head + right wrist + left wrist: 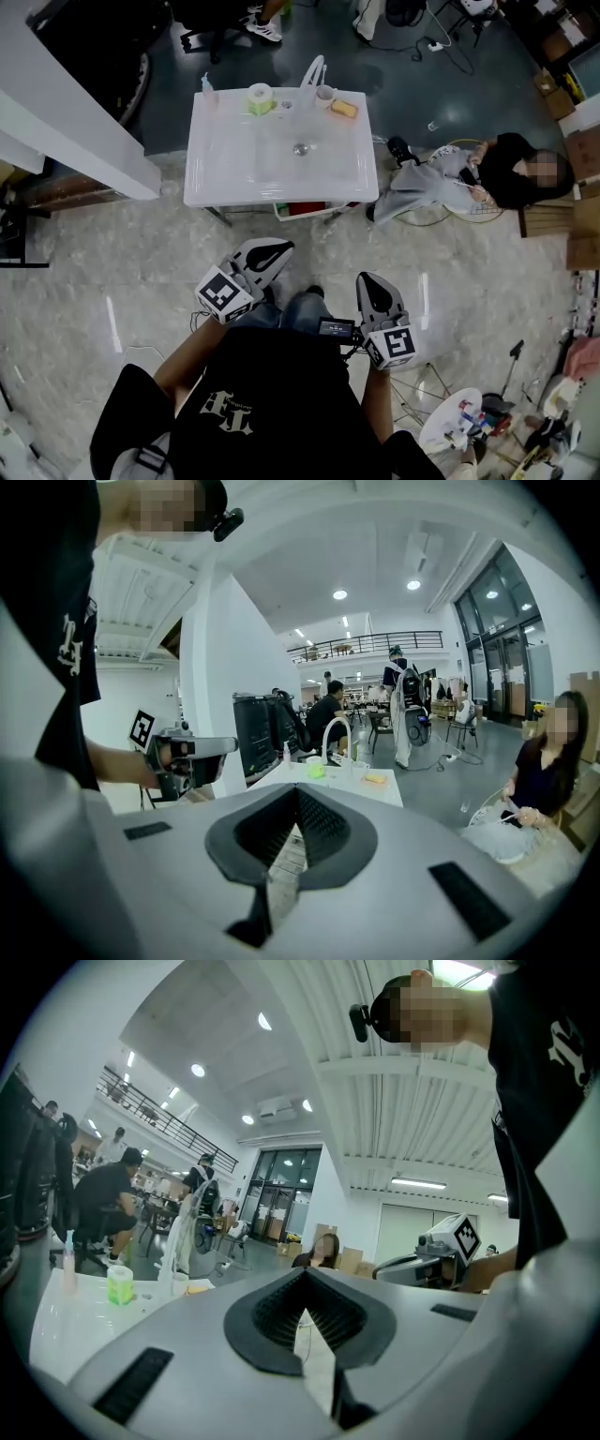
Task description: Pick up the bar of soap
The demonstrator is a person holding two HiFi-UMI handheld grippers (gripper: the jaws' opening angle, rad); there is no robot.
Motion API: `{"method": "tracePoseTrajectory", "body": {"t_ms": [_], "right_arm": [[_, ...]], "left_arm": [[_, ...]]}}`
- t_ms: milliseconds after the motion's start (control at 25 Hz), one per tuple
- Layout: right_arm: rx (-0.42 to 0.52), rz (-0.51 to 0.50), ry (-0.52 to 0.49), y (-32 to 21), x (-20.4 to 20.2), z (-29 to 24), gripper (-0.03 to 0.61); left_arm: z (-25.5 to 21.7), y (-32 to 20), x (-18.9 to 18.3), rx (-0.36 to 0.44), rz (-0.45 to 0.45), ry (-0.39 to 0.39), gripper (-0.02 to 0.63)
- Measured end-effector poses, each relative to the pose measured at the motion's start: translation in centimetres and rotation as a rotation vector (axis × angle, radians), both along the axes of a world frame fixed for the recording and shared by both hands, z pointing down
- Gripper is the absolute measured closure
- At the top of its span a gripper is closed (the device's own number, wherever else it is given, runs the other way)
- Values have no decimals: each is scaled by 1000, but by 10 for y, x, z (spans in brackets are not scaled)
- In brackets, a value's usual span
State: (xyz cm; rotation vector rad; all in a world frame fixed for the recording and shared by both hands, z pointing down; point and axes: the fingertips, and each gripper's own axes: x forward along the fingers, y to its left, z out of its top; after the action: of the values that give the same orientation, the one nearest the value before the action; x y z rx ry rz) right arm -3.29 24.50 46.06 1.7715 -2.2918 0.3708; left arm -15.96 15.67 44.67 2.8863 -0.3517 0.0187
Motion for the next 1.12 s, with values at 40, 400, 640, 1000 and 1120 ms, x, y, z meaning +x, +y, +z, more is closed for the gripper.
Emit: {"method": "tracePoseTrajectory", "body": {"t_ms": [40, 400, 640, 1000, 1120], "right_arm": [[-3, 2, -3, -7, 6, 3, 572], [12, -81, -18, -103, 76, 23, 572], [4, -140, -18, -169, 133, 17, 572], [-13, -202, 28, -230, 200, 30, 572], [-8, -219, 23, -244, 211, 31, 572]], "left_arm": [[2, -6, 6, 1, 1, -2, 606], [22, -91, 74, 19, -39, -31, 606], [14, -148, 137, 33, -79, -73, 606], [13, -201, 211, 19, -88, -92, 606], [15, -209, 228, 20, -77, -99, 606]]}}
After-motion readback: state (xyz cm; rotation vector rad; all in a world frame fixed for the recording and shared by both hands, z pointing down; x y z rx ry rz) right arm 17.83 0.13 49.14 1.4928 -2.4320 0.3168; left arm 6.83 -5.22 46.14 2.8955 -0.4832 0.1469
